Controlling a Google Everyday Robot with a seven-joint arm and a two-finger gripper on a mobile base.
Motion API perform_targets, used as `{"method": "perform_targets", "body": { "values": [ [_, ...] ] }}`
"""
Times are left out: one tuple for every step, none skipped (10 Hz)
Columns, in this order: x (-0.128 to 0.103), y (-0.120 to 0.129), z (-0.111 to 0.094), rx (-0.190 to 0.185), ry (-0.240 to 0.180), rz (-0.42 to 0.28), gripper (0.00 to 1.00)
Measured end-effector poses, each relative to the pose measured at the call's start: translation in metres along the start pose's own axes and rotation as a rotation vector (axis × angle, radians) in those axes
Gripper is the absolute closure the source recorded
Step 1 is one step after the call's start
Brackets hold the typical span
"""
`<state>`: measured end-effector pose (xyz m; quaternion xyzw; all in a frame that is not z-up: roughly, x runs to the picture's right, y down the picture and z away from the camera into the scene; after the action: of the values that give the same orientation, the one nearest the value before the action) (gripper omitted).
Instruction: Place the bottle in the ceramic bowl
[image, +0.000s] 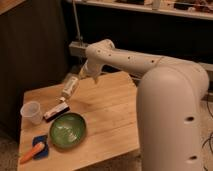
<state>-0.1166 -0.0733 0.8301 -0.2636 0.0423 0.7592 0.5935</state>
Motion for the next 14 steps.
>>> {"method": "perform_targets", "body": {
  "values": [
    [-0.012, 0.019, 0.012, -0.013, 0.012, -0.004, 0.35],
    [-0.021, 0.034, 0.022, -0.021, 0.025, -0.008, 0.35],
    [-0.029, 0.048, 0.034, -0.026, 0.039, -0.012, 0.35],
    [-0.034, 0.058, 0.046, -0.027, 0.055, -0.015, 0.35],
    [-0.038, 0.065, 0.065, -0.018, 0.078, -0.019, 0.35],
    [-0.039, 0.069, 0.081, -0.010, 0.098, -0.022, 0.35],
    [-0.039, 0.071, 0.098, -0.002, 0.120, -0.026, 0.35],
    [-0.036, 0.073, 0.116, 0.005, 0.145, -0.032, 0.35],
    [-0.033, 0.073, 0.128, 0.011, 0.160, -0.035, 0.35],
    [-0.029, 0.073, 0.138, 0.013, 0.172, -0.038, 0.35],
    [-0.027, 0.072, 0.146, 0.018, 0.181, -0.039, 0.35],
    [-0.024, 0.071, 0.152, 0.024, 0.190, -0.042, 0.35],
    [-0.021, 0.073, 0.159, 0.031, 0.198, -0.047, 0.35],
    [-0.017, 0.075, 0.168, 0.039, 0.209, -0.051, 0.35]
  ]
}}
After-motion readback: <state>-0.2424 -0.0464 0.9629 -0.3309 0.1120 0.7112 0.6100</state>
